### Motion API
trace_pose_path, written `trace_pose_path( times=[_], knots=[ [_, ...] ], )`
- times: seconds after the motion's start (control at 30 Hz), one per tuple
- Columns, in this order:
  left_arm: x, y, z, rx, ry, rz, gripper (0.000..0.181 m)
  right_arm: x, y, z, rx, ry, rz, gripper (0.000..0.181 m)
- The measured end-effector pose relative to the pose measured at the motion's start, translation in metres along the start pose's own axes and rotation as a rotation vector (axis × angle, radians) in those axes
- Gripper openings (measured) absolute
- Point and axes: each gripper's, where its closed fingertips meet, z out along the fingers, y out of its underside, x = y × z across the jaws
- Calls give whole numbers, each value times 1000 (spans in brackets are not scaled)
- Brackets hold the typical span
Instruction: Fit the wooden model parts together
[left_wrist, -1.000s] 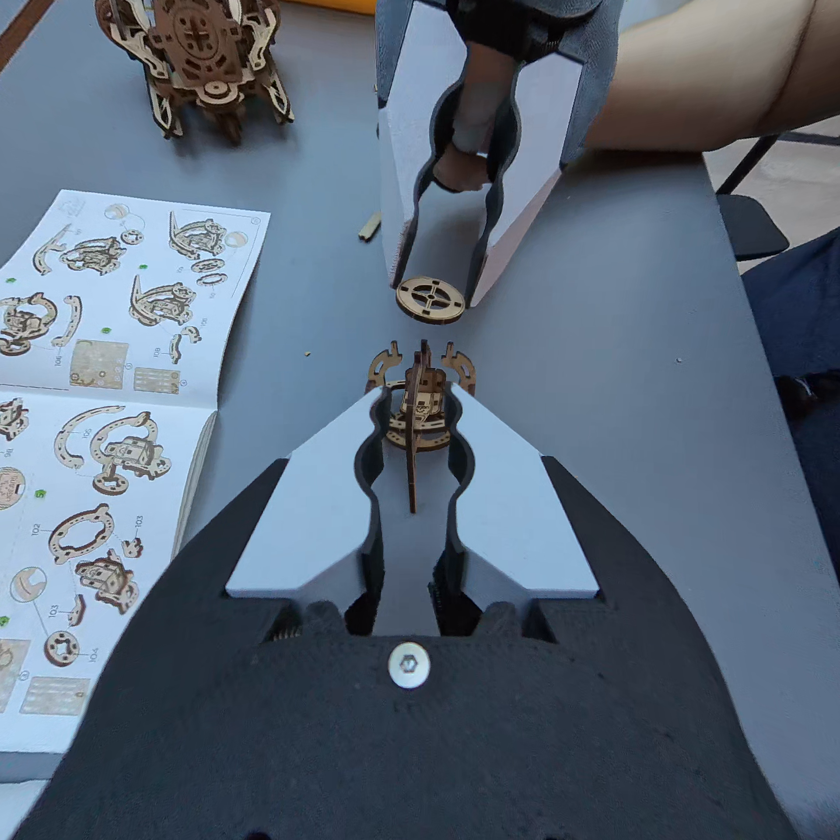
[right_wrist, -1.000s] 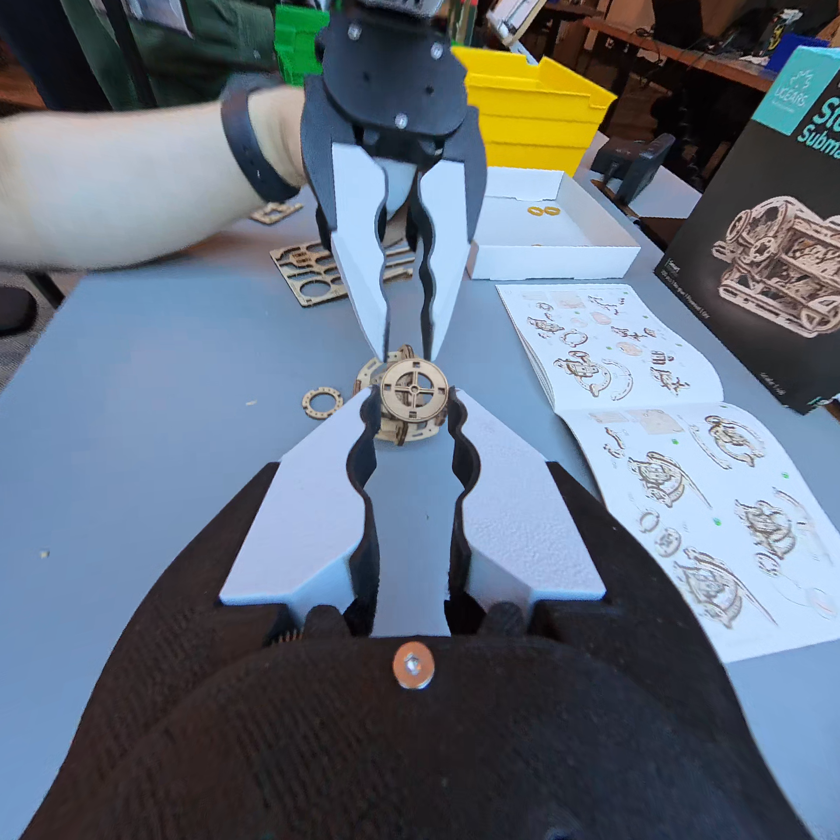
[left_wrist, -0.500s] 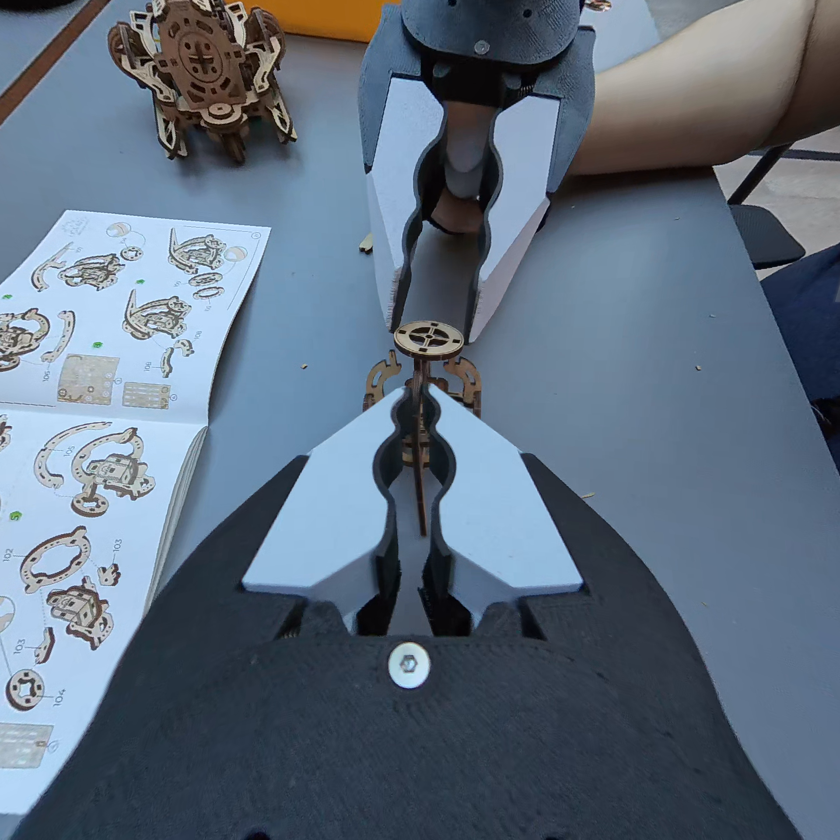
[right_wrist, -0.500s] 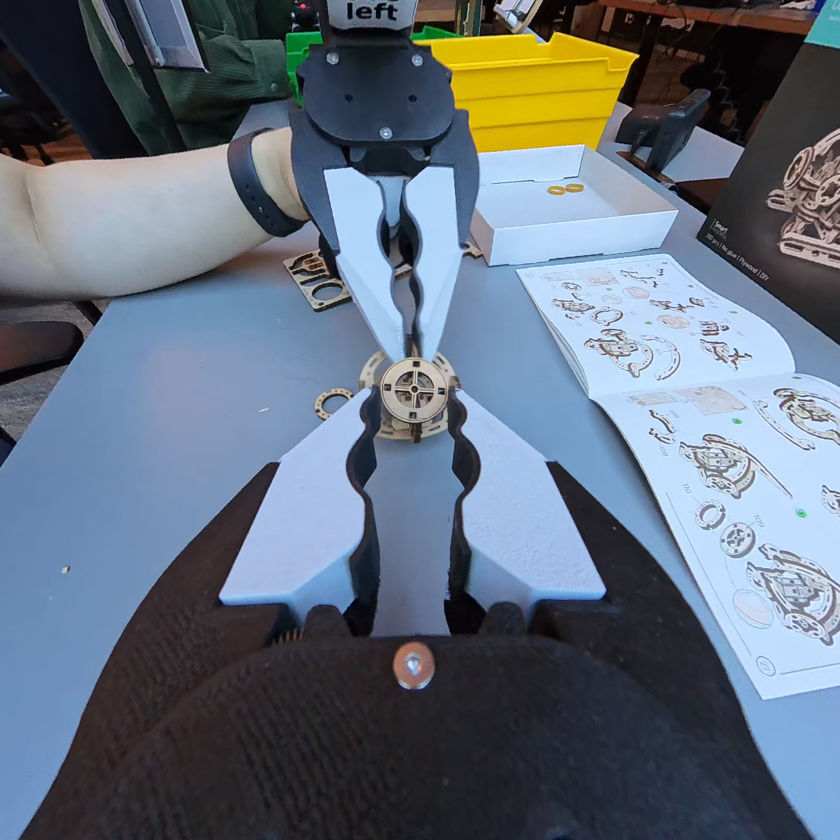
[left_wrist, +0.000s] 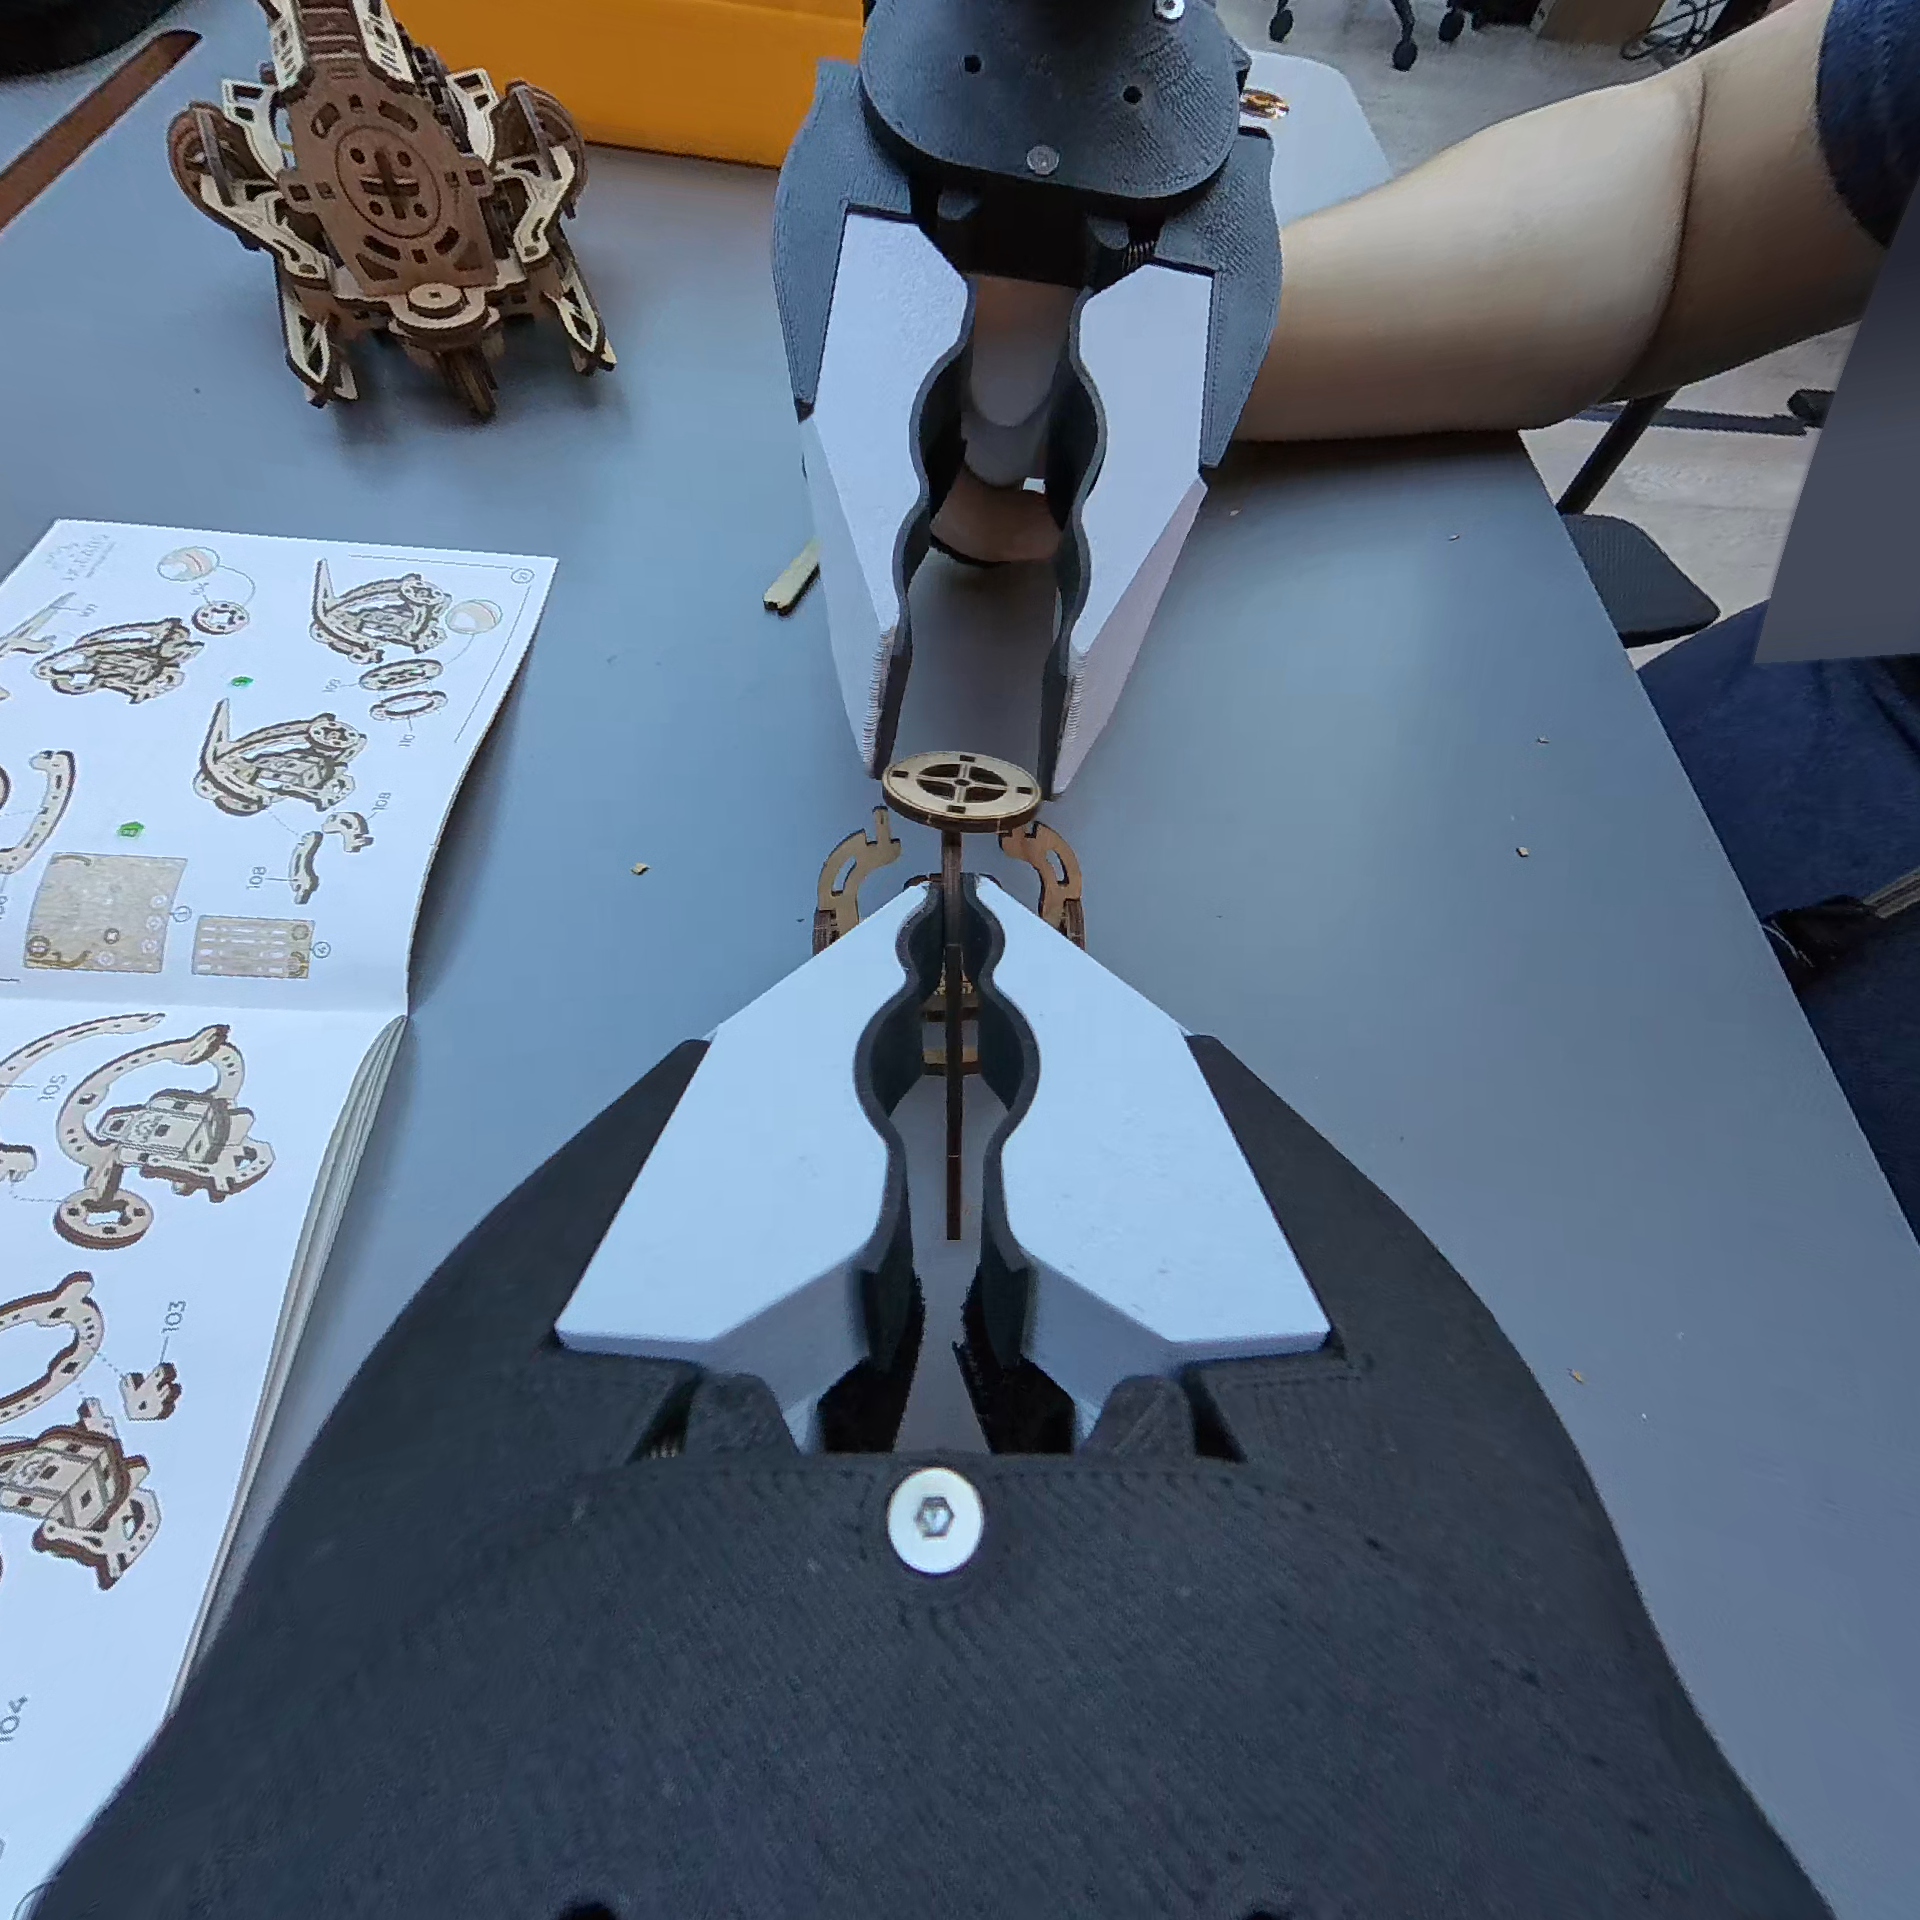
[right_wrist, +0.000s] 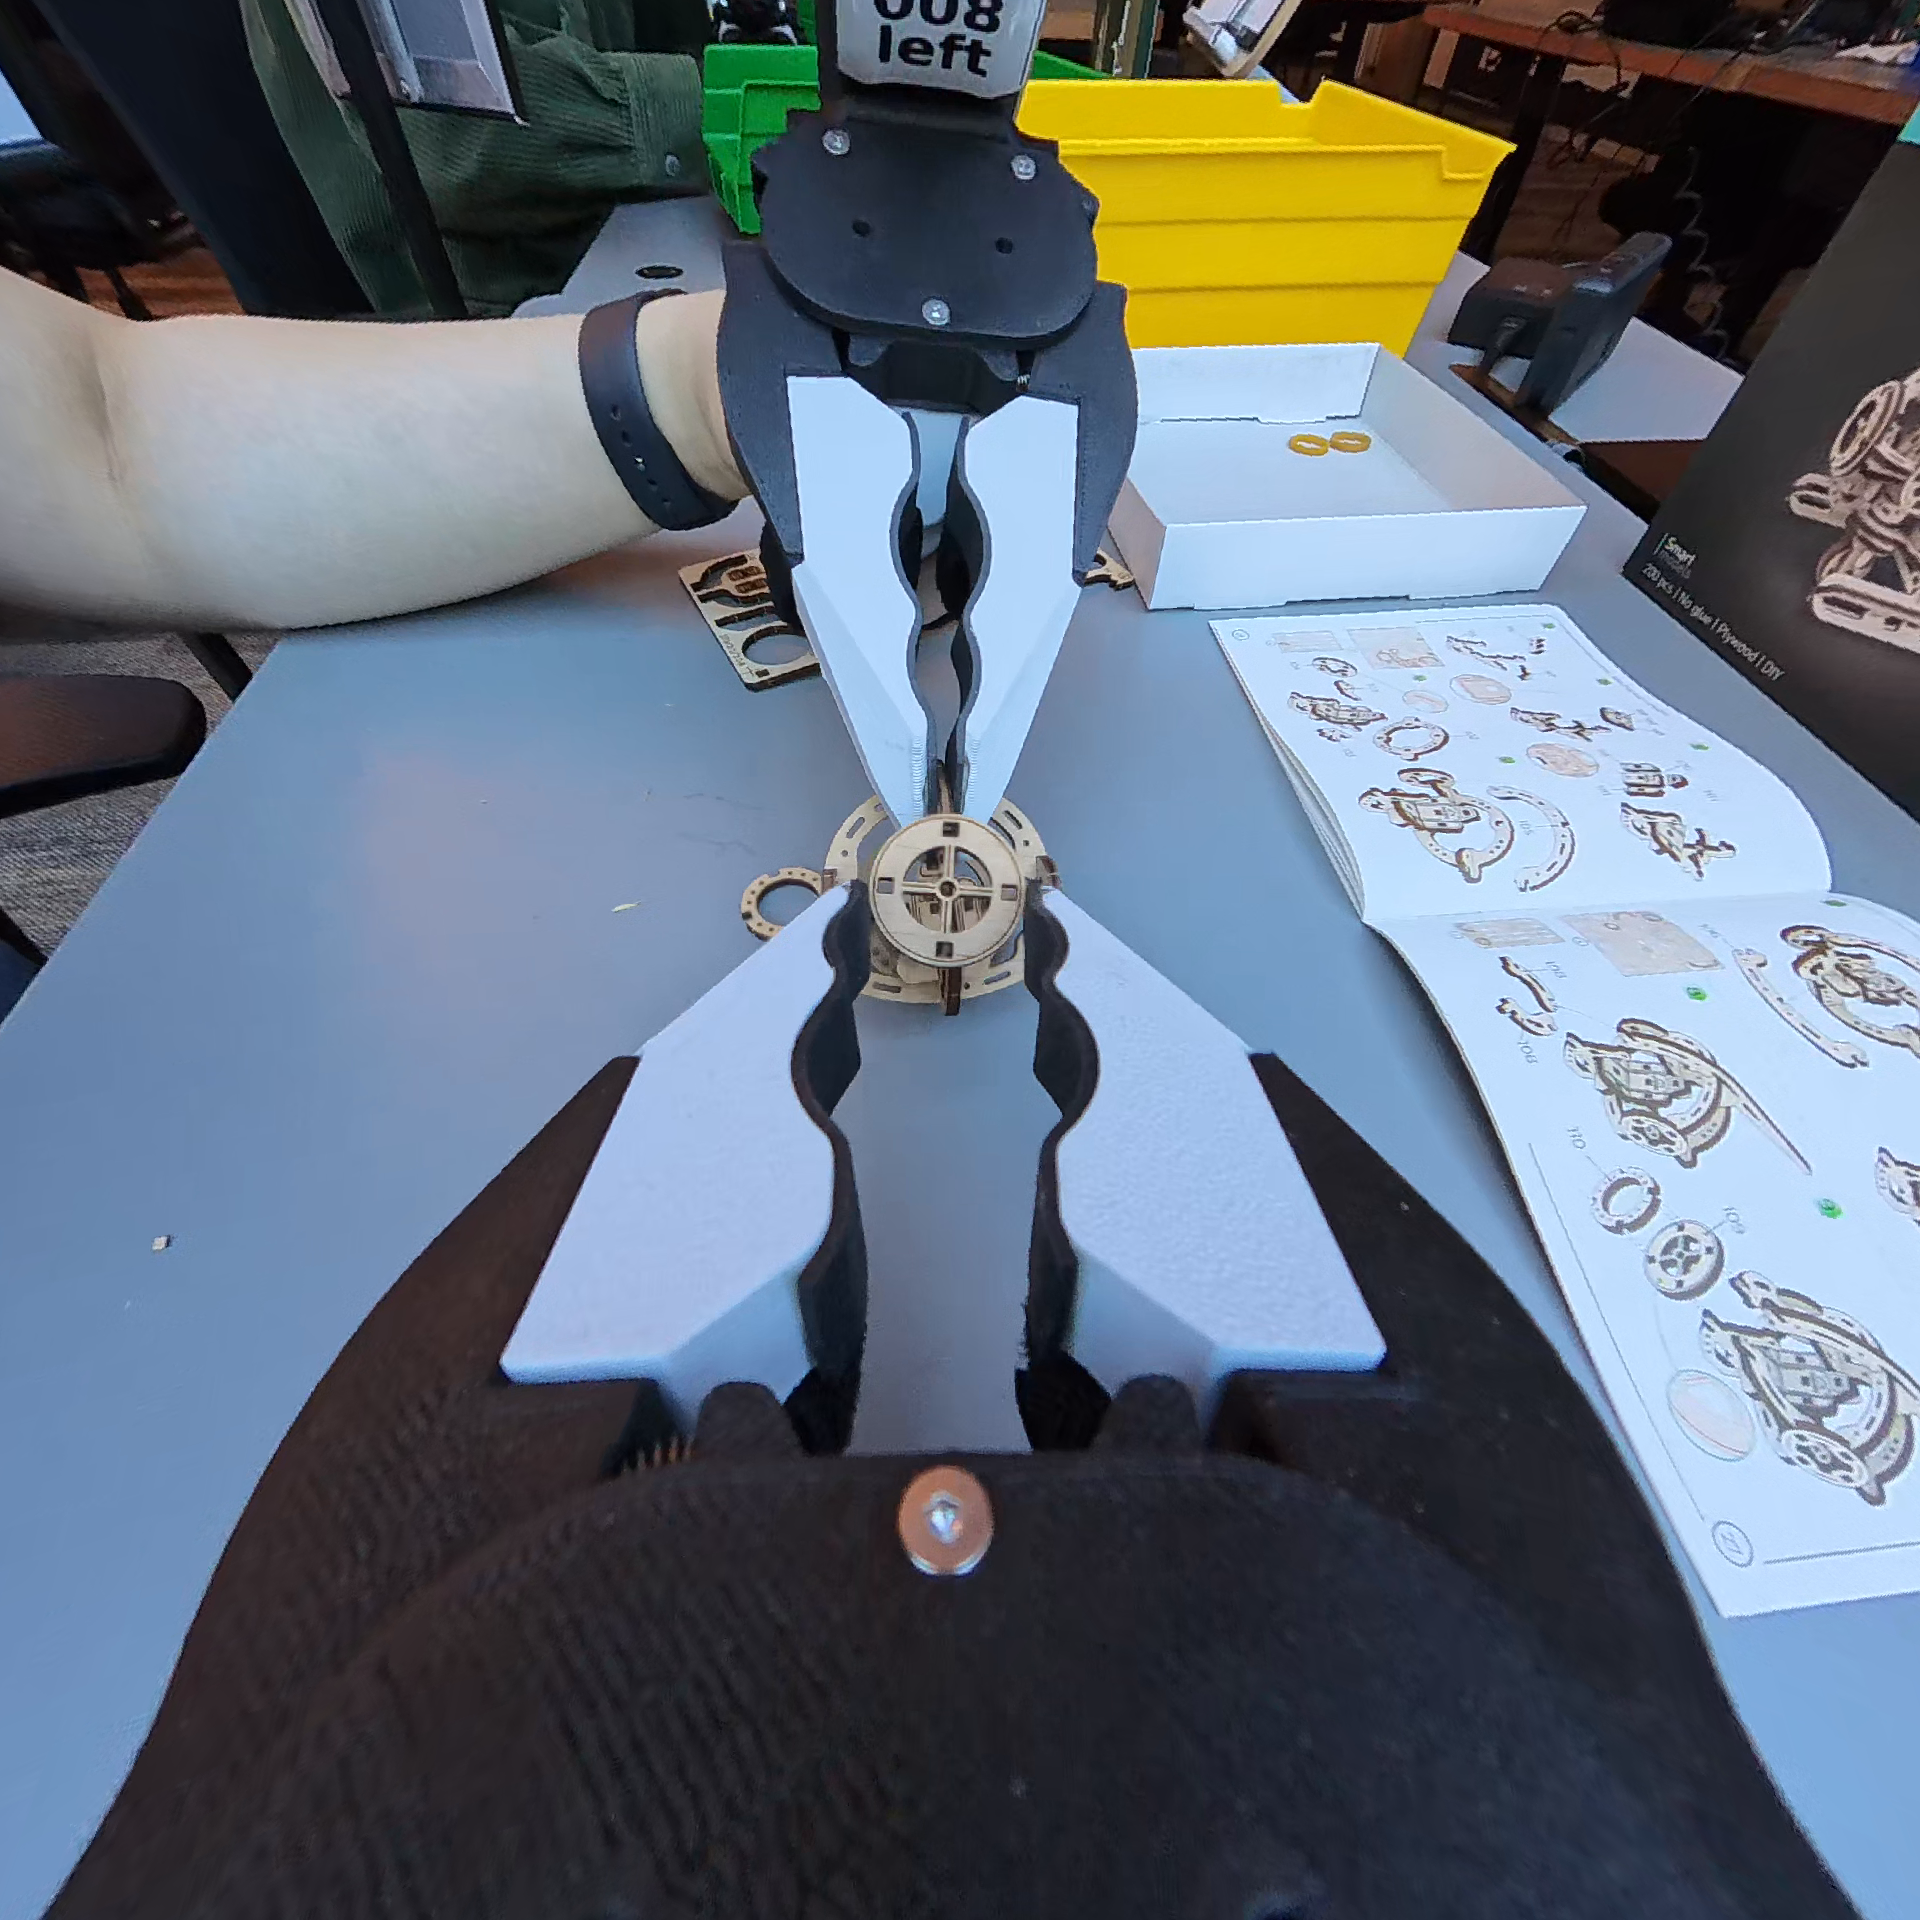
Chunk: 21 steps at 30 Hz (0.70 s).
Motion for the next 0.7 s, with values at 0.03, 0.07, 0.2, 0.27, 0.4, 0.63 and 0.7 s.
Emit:
trace_pose_path(
  times=[0.03,0.07,0.2,0.27,0.4,0.63,0.7],
  knots=[
    [1,0,0,-1,2,1,0,-1,0,0,0,-4,-7,27],
    [1,0,0,-2,3,2,0,-2,1,0,-6,-4,-15,27],
    [2,0,1,1,10,-1,0,-4,3,1,-22,-14,-36,27],
    [3,-1,1,6,21,-11,0,-5,2,1,-26,-22,-33,27],
    [5,-1,2,15,48,-39,0,-4,1,-1,-17,-22,-34,28],
    [4,-1,3,19,56,-57,0,-6,6,1,-28,-36,-27,29],
    [4,0,2,20,56,-62,0,-7,6,1,-20,-41,-21,30]
  ],
)
